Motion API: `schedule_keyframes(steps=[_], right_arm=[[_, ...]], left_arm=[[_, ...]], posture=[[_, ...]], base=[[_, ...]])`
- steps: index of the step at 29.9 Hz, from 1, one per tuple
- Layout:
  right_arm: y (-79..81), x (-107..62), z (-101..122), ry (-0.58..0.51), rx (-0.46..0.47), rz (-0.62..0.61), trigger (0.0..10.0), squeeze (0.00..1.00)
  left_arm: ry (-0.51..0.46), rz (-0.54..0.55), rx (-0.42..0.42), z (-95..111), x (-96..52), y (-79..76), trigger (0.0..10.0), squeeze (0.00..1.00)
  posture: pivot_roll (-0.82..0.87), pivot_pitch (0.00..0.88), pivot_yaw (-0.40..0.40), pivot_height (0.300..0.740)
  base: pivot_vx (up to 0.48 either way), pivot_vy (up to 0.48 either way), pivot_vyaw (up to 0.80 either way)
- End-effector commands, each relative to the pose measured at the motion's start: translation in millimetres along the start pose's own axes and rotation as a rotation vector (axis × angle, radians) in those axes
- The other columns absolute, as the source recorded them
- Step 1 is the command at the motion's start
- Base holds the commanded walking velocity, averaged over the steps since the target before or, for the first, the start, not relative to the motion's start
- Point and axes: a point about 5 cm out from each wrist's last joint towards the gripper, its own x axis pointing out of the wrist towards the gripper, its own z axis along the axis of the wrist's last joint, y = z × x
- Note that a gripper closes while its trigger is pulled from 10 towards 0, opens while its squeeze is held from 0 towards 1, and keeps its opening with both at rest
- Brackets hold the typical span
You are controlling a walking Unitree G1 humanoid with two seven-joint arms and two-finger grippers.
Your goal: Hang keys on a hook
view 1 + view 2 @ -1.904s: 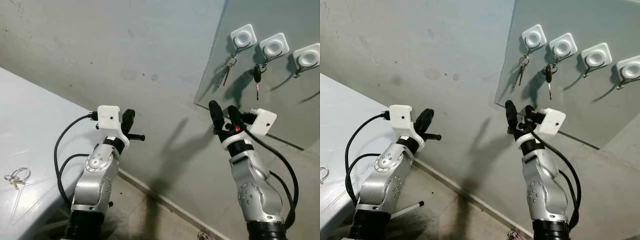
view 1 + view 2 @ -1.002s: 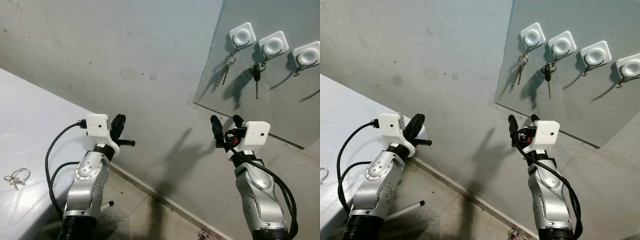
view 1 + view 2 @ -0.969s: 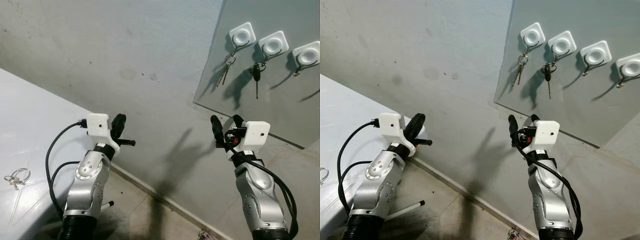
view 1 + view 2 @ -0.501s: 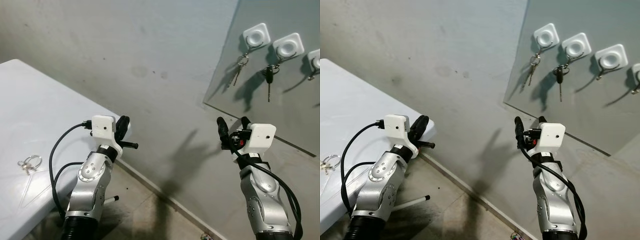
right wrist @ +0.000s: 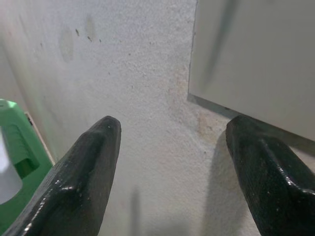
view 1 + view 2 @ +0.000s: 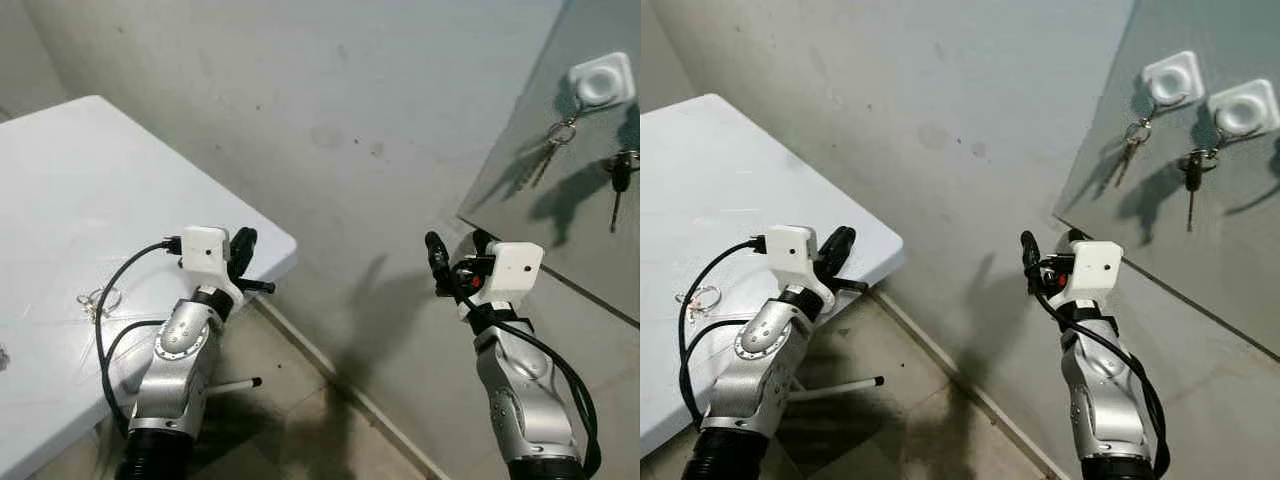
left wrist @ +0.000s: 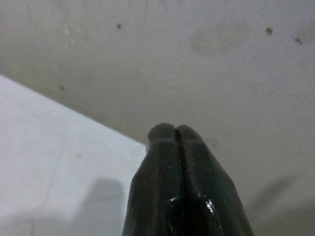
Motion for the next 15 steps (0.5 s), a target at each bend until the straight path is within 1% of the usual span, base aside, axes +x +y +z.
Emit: schedule_keyframes(steps=[1, 8, 15], right_arm=[[-4.6, 0.9, 3.4, -0.009, -0.002, -0.013, 10.0, 0.00], [-4.6, 0.6, 3.9, -0.004, -0.003, -0.001, 10.0, 0.00], [-6.0, 0.3, 4.1, 0.000, -0.007, 0.004, 10.0, 0.00]], left_arm=[[-0.001, -0.011, 0.006, 1.3, 2.3, -3.1, 10.0, 0.00], [-0.004, -0.010, 0.029, 3.5, 4.1, -0.2, 10.0, 0.00], [-0.005, -0.003, 0.024, 3.4, 3.1, -0.3, 10.0, 0.00]], posture=[[-0.01, 0.026, -0.044, 0.740], [-0.01, 0.042, -0.055, 0.740], [-0.01, 0.047, -0.058, 0.740]], base=[[0.000, 0.000, 0.80], [0.000, 0.000, 0.80], [0.000, 0.000, 0.80]])
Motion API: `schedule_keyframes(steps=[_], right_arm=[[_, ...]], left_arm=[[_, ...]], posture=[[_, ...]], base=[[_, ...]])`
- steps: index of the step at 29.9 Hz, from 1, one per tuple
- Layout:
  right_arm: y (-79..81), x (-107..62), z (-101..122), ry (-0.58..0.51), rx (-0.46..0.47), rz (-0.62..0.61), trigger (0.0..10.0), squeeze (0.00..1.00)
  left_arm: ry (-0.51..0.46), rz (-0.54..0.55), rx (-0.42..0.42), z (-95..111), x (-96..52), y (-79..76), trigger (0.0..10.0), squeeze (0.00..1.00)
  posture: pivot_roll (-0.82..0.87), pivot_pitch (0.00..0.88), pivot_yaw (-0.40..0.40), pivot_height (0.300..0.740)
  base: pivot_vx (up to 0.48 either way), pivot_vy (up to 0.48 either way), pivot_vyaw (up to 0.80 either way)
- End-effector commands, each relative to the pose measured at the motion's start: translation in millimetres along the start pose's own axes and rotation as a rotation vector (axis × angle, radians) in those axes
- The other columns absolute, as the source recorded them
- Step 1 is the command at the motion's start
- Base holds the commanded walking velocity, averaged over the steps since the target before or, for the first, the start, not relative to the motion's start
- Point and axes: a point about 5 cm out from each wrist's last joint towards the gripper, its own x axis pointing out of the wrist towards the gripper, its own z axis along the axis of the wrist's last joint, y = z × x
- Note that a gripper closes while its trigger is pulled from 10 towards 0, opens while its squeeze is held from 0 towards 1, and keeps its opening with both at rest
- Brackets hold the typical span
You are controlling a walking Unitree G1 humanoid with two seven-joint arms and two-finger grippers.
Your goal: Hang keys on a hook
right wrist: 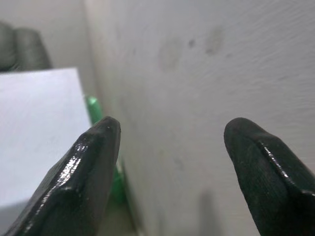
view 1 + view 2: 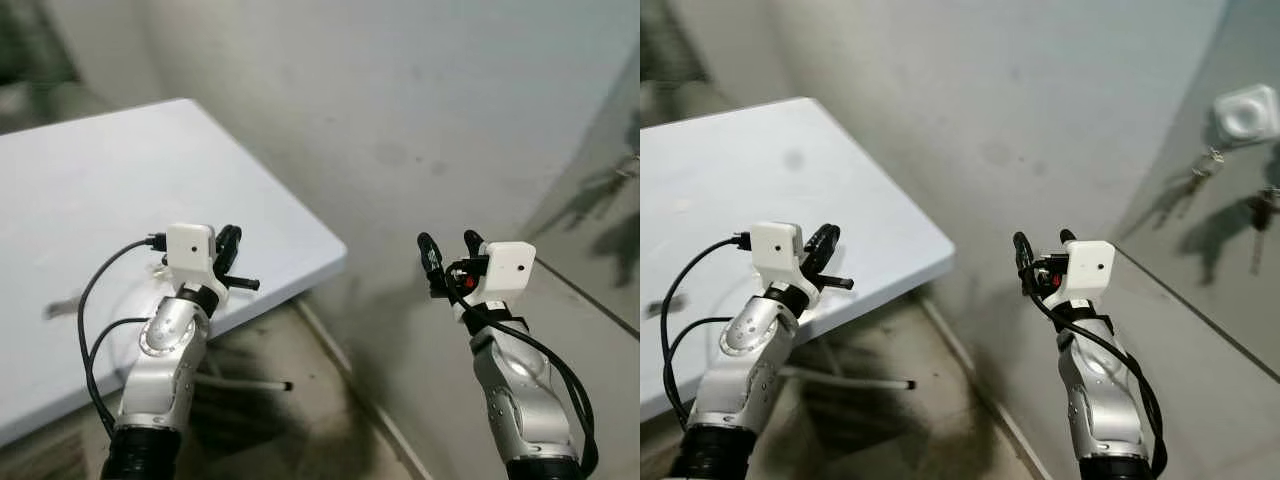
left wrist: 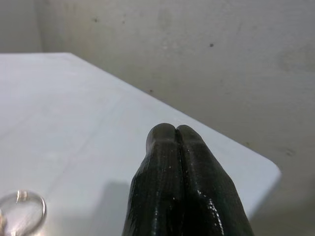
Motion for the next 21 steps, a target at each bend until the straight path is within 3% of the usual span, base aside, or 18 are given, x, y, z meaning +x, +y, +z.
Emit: schedule_keyframes(steps=[1, 17, 21], right_arm=[[1.5, 2.0, 4.3, -0.011, 0.008, 0.009, 10.0, 0.00], [1.9, 5.6, 3.6, 0.013, -0.016, 0.023, 10.0, 0.00], [-0.1, 8.1, 4.2, 0.018, -0.036, -0.004, 10.0, 0.00]], left_arm=[[-0.010, 0.005, 0.018, 3.7, 0.0, 0.9, 10.0, 0.00], [0.000, 0.009, -0.006, 7.0, 5.8, 1.6, 10.0, 0.00], [-0.002, 0.035, -0.070, 8.6, 5.4, 7.3, 10.0, 0.00]], posture=[[-0.01, 0.050, -0.060, 0.740], [0.00, 0.057, -0.067, 0.740], [-0.01, 0.052, -0.064, 0.740]], base=[[0.000, 0.000, 0.80], [0.000, 0.000, 0.80], [0.000, 0.000, 0.35]])
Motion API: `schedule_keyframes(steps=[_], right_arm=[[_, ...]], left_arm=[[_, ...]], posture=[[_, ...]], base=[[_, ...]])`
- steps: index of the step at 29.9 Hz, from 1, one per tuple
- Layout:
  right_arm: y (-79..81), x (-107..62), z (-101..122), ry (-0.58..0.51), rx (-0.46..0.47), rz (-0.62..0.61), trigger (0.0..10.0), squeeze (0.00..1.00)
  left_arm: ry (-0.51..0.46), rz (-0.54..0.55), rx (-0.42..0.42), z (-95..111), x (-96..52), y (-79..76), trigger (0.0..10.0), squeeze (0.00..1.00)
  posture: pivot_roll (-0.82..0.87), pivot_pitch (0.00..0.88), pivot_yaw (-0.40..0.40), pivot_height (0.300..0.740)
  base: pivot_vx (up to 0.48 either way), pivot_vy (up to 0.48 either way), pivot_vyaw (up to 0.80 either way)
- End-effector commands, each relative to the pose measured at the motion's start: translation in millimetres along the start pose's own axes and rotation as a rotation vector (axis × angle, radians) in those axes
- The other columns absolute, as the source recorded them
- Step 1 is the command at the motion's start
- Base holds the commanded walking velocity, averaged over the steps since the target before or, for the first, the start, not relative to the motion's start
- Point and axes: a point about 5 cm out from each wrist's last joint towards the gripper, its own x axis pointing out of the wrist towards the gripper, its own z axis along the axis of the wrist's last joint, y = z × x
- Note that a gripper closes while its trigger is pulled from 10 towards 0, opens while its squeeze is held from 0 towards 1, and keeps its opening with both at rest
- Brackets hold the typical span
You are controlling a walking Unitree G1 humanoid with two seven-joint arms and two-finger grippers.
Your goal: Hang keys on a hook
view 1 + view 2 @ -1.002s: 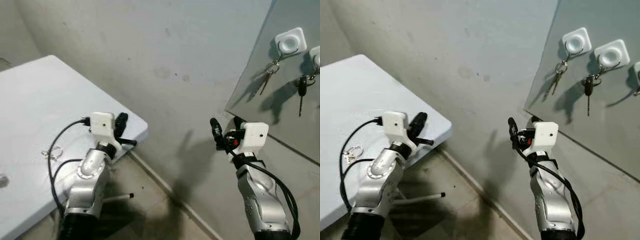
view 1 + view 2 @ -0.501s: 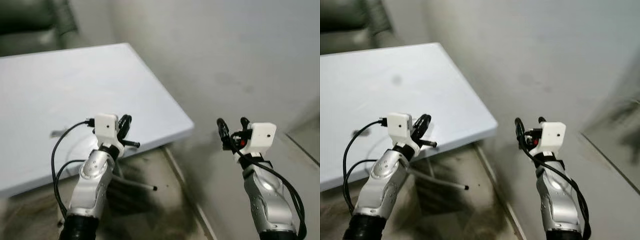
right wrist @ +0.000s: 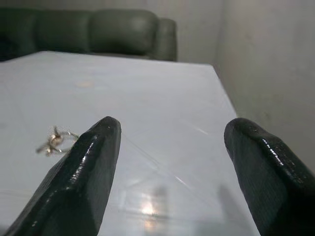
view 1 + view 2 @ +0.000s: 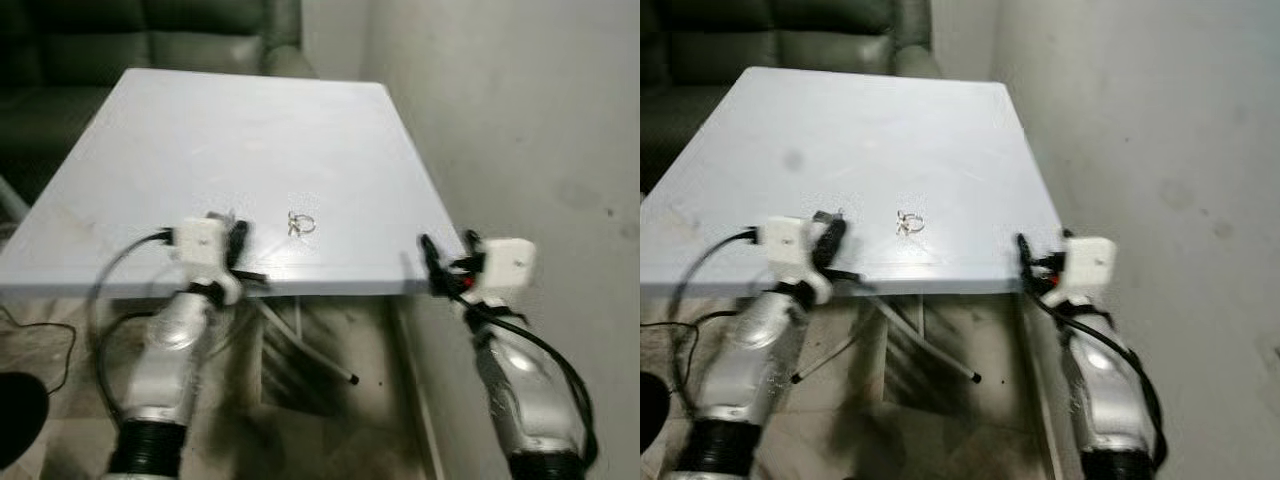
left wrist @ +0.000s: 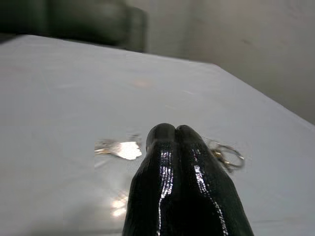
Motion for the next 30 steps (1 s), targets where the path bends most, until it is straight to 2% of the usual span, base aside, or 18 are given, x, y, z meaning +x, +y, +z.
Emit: schedule_keyframes(steps=[1, 5, 13, 30], right_arm=[[-12.3, -2.8, -1.7, 0.017, 0.002, -0.054, 10.0, 0.00], [-12.5, -2.2, -0.2, 0.012, -0.016, -0.046, 10.0, 0.00], [-11.0, -1.4, 0.4, 0.010, -0.029, -0.039, 10.0, 0.00], [-9.5, -0.9, -2.5, 0.020, -0.037, -0.011, 10.0, 0.00]], left_arm=[[0.011, -0.035, -0.025, -1.0, 3.5, -10.6, 10.0, 0.00], [0.012, -0.024, 0.003, -2.1, 4.1, -8.9, 10.0, 0.00], [0.008, -0.012, -0.003, -1.2, 5.5, -7.1, 10.0, 0.00], [0.010, -0.015, -0.007, -2.6, 5.8, -7.7, 10.0, 0.00]], posture=[[-0.01, 0.051, -0.063, 0.740], [-0.01, 0.051, -0.063, 0.740], [0.00, 0.046, -0.065, 0.740], [0.00, 0.020, -0.071, 0.740]], base=[[0.000, 0.000, 0.00], [0.000, 0.000, 0.00], [0.000, 0.000, 0.00], [0.000, 0.319, 0.00]])
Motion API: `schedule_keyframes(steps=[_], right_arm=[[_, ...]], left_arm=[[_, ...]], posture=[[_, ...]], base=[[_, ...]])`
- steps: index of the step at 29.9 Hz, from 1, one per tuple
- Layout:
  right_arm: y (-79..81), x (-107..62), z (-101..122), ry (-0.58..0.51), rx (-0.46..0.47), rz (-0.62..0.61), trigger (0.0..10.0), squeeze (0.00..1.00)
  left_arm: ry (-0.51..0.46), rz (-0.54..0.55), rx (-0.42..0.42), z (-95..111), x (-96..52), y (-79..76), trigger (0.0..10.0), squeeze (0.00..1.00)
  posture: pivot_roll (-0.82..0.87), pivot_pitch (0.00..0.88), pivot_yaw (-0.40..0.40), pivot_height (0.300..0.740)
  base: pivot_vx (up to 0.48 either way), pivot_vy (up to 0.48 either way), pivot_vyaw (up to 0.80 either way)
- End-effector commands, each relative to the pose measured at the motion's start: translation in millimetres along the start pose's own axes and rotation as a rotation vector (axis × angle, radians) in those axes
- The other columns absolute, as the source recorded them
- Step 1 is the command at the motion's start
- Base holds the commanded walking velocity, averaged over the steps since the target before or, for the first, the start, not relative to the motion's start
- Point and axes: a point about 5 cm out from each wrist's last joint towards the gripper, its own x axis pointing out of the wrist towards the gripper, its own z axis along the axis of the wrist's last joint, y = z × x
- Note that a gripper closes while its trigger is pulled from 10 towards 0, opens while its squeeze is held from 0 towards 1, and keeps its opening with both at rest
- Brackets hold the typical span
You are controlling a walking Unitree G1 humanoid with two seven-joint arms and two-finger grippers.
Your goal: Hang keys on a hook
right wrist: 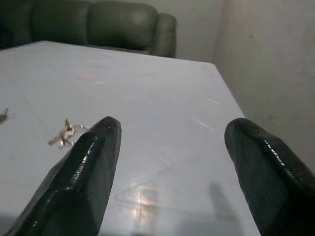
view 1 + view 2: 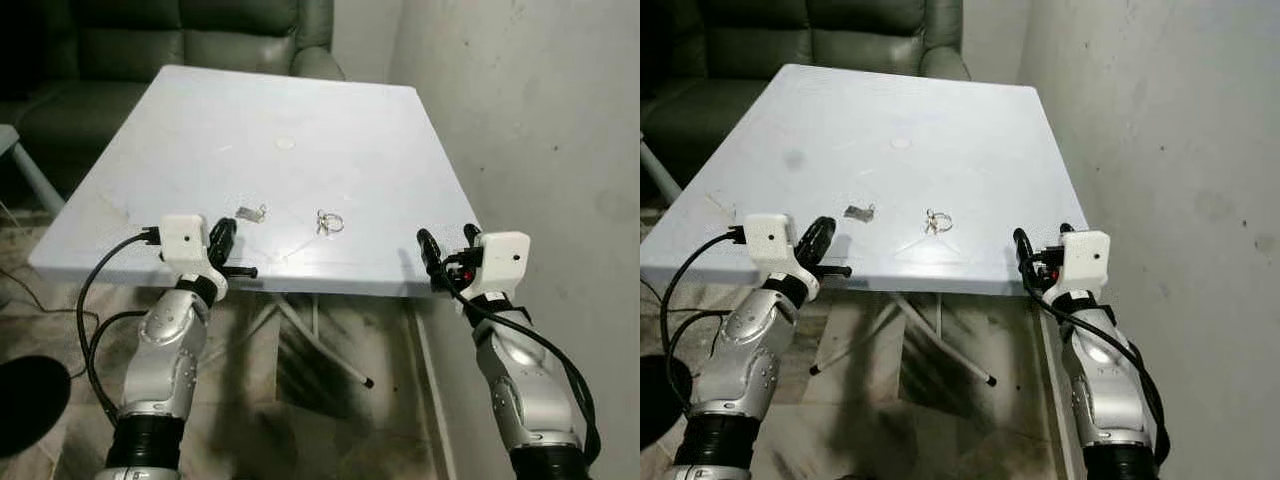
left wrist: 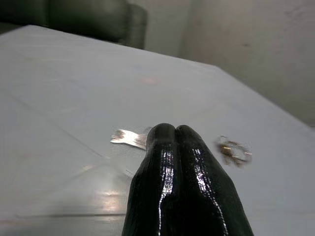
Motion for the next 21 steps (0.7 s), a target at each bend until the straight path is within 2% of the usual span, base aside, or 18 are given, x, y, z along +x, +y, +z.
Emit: schedule_keyframes(steps=[1, 21], right_arm=[[3.0, 1.3, 0.4, -0.003, 0.003, 0.017, 10.0, 0.00], [5.6, 0.9, -1.7, 0.005, -0.008, 0.047, 10.0, 0.00]], left_arm=[[0.006, 0.008, 0.014, -0.8, -0.3, 3.3, 10.0, 0.00], [0.011, -0.002, 0.008, -2.8, 0.2, 0.5, 10.0, 0.00]], posture=[[0.00, 0.016, -0.072, 0.740], [0.01, 0.000, -0.078, 0.740]], base=[[0.000, 0.356, 0.00], [0.000, 0.353, 0.00]])
